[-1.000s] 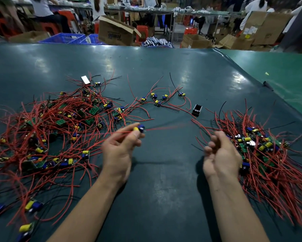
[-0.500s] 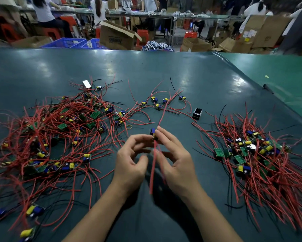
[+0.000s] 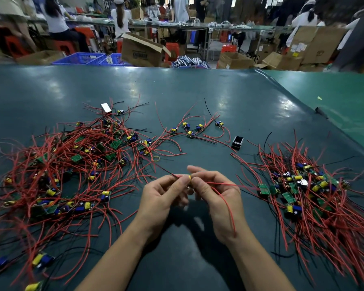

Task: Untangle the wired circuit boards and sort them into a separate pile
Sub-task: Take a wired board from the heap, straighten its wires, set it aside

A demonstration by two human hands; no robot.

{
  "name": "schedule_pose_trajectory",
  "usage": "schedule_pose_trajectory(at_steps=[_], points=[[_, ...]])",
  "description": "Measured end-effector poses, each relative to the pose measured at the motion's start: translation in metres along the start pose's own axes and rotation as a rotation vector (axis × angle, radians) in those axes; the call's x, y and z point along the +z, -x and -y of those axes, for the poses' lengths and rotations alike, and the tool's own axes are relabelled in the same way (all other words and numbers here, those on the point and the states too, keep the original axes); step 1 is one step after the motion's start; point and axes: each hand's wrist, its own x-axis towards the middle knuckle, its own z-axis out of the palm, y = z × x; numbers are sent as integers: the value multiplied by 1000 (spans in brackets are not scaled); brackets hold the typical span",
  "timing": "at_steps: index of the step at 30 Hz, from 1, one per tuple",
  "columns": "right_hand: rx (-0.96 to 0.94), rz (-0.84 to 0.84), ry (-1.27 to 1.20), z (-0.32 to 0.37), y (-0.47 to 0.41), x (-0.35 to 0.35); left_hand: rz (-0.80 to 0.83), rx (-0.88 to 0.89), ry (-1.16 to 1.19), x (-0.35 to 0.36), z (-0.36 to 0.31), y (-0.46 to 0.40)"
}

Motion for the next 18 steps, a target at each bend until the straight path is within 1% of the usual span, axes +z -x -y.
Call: schedule_pose_trajectory(at_steps=[1, 3, 6, 7, 9, 11, 13, 14, 16, 18], points=[[35, -32, -22, 1, -1, 0, -18, 0, 27, 0, 1, 0], [163, -111, -150, 3, -2, 3, -52, -30, 106, 2, -2, 1], [415, -144, -353, 4, -1, 7, -84, -111, 265, 5, -3, 3], [471, -150, -418, 4, -1, 8, -96, -129, 298, 4, -3, 2], [528, -140, -556, 5, -3, 8, -131, -171, 376, 1, -2, 0], [543, -129, -629, 7, -5, 7, -164, -221, 458, 0, -2, -2], [528, -140, -645, 8, -7, 5, -163, -239, 455, 0, -2, -2], [515, -157, -610, 7, -8, 4, -138, -231, 440, 1, -3, -2], [472, -170, -454, 5, -8, 2, -114, -179, 352, 3, -3, 0], [417, -141, -308, 3, -5, 3, -119, -121, 239, 4, -4, 1]])
